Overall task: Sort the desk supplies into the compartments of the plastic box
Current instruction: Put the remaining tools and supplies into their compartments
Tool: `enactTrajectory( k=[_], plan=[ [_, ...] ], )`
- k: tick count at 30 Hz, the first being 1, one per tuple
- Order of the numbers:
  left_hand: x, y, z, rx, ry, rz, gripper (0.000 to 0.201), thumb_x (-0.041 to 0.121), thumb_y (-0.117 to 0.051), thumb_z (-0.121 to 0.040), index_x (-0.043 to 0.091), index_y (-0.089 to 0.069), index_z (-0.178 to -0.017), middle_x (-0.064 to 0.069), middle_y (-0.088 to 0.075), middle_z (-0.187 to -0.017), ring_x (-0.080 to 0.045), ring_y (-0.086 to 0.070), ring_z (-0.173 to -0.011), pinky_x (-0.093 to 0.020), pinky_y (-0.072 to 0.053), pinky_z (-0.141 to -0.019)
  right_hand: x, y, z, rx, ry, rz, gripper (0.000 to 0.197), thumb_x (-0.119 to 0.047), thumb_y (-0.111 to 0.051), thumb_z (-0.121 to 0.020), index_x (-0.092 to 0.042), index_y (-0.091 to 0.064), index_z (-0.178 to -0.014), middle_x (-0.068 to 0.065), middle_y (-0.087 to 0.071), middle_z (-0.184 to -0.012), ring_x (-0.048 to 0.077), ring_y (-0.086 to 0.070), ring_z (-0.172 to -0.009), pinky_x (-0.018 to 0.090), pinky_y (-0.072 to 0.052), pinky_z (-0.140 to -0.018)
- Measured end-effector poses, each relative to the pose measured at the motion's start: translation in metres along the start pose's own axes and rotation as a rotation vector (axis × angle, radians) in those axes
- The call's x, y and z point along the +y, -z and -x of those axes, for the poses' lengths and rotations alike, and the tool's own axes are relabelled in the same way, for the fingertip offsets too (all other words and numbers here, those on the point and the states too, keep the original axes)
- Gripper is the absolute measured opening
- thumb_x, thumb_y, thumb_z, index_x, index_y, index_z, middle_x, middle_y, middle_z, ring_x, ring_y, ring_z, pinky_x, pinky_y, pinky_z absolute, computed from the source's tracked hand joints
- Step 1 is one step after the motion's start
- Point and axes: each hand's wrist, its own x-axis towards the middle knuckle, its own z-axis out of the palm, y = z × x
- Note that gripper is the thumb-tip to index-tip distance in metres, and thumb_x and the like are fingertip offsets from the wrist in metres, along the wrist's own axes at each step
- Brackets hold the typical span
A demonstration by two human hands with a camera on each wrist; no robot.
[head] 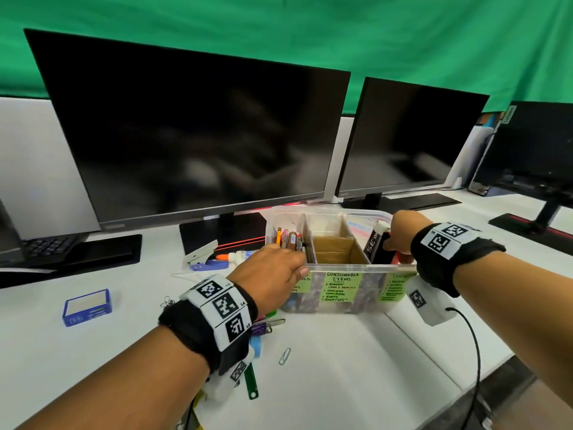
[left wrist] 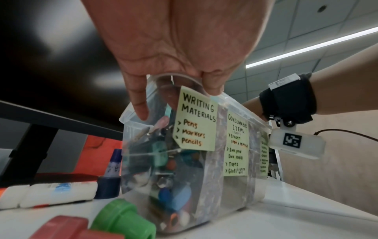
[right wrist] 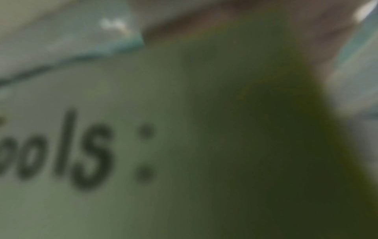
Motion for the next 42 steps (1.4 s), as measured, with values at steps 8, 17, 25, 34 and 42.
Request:
enactTrajectory(
  k=[8,17,25,34,42],
  plan=[
    [0.005,0.003,-0.001,-0.034,0.013,0.045,0.027,0.032,-0.034,-0.102,0.016,-0.055,-0.098,0.003,-0.052,-0.093,-0.013,-0.038,-0.091,-0.033,-0.037,-0.089,-0.005,-0.004,-0.011,0.068,0.002,0.031,0.015,-0.015,-0.061,-0.089,-0.004,-0.057,-0.079,0.014,-0.063,-0.085,0.03,-0.065,-0.081,0.028,-0.049,-0.057],
    [-0.013,0.003,0.0,0.059,-0.023,0.175,0.023,0.028,-0.041,-0.099,0.017,-0.058,-0.11,-0.001,-0.056,-0.114,-0.019,-0.042,-0.113,-0.035,-0.034,-0.103,0.005,-0.008,-0.007,0.193,0.037,0.125,0.035,-0.042,-0.073,-0.075,-0.012,-0.061,-0.089,0.011,-0.051,-0.089,0.031,-0.061,-0.088,0.033,-0.051,-0.074],
    [-0.114,0.014,-0.016,0.302,0.472,0.134,0.027,0.019,-0.059,-0.088,0.014,-0.063,-0.115,-0.008,-0.056,-0.122,-0.025,-0.056,-0.112,-0.025,-0.039,-0.097,-0.007,-0.027,0.032,0.277,0.3,-0.302,0.018,-0.033,-0.064,-0.084,-0.022,-0.062,-0.07,0.004,-0.068,-0.078,0.02,-0.058,-0.068,0.028,-0.044,-0.06],
    [-0.148,-0.014,-0.02,-0.269,0.603,-0.245,0.049,0.025,-0.06,-0.089,0.012,-0.041,-0.133,-0.011,-0.057,-0.126,-0.029,-0.057,-0.113,-0.034,-0.045,-0.094,-0.006,-0.047,0.028,0.308,0.315,-0.419,0.02,-0.034,-0.058,-0.088,-0.025,-0.054,-0.071,-0.003,-0.062,-0.072,0.014,-0.056,-0.067,0.026,-0.037,-0.054],
    [-0.139,-0.006,-0.019,-0.243,0.584,-0.268,0.028,0.014,-0.05,-0.094,0.006,-0.048,-0.121,-0.013,-0.058,-0.121,-0.028,-0.058,-0.11,-0.032,-0.045,-0.09,-0.007,-0.046,0.03,0.307,0.291,-0.412,0.014,-0.036,-0.053,-0.089,-0.024,-0.057,-0.084,0.0,-0.063,-0.079,0.019,-0.058,-0.077,0.031,-0.05,-0.068]
  ],
)
